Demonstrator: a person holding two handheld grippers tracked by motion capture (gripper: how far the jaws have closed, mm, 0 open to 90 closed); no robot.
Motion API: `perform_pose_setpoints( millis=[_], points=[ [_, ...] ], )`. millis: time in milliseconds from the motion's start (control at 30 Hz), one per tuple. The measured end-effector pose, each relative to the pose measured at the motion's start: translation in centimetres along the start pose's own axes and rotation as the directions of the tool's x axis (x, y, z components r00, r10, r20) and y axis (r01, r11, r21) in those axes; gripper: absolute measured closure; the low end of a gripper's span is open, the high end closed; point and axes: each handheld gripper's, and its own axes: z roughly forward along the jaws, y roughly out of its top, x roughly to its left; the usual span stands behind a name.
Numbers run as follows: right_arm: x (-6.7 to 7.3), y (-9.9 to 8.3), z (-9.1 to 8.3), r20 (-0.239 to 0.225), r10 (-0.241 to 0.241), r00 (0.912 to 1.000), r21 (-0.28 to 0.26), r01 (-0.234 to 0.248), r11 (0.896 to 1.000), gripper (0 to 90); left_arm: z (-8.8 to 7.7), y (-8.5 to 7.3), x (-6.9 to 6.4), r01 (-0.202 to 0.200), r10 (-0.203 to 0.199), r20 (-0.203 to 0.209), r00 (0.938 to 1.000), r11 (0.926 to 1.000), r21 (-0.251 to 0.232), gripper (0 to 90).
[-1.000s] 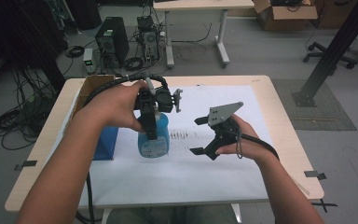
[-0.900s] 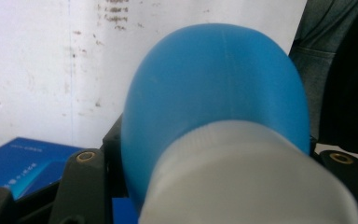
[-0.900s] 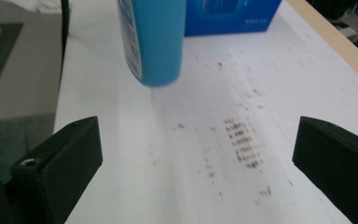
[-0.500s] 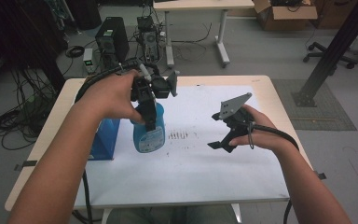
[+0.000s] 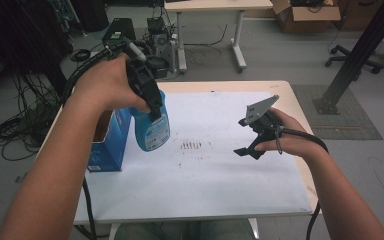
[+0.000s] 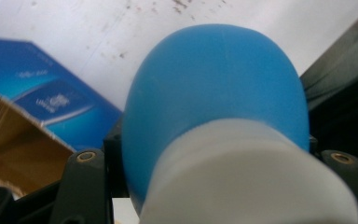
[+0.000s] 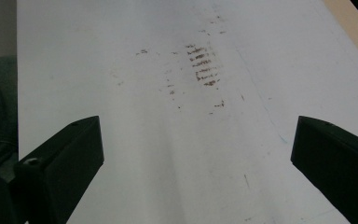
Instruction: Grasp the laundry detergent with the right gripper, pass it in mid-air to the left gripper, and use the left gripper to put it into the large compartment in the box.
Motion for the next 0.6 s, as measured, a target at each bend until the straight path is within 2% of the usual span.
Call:
perform_pose_setpoints(
  millis=[67, 133, 267, 467, 600],
  points=[
    [-0.1, 0.0, -0.1, 0.000, 0.001, 1.0000, 0.002, -0.001, 1.000, 2.6, -0.4, -0.2, 0.5, 0.064, -0.064, 0.003, 0.9979, 0.9979, -0.010, 39.3],
    [-0.1, -0.1, -0.2, -0.005, 0.006, 1.0000, 0.004, -0.006, 1.000, 2.6, -0.9, -0.4, 1.2, 0.109, -0.109, 0.006, 0.9941, 0.9940, -0.015, 39.3],
    [-0.1, -0.1, -0.3, -0.009, 0.005, 0.9999, 0.003, -0.005, 1.000, 2.6, -2.0, -1.0, 2.1, 0.166, -0.166, 0.010, 0.9860, 0.9857, -0.025, 39.3],
    [-0.3, -0.2, -0.4, -0.005, 0.010, 0.9999, 0.005, -0.010, 1.000, 2.6, -3.5, -2.0, 3.6, 0.246, -0.246, 0.015, 0.9691, 0.9686, -0.032, 39.3],
    [-0.3, -0.2, -0.5, -0.006, 0.010, 0.9999, 0.001, -0.010, 1.000, 2.6, -4.4, -2.8, 4.6, 0.305, -0.305, 0.018, 0.9523, 0.9515, -0.040, 39.3]
  ],
)
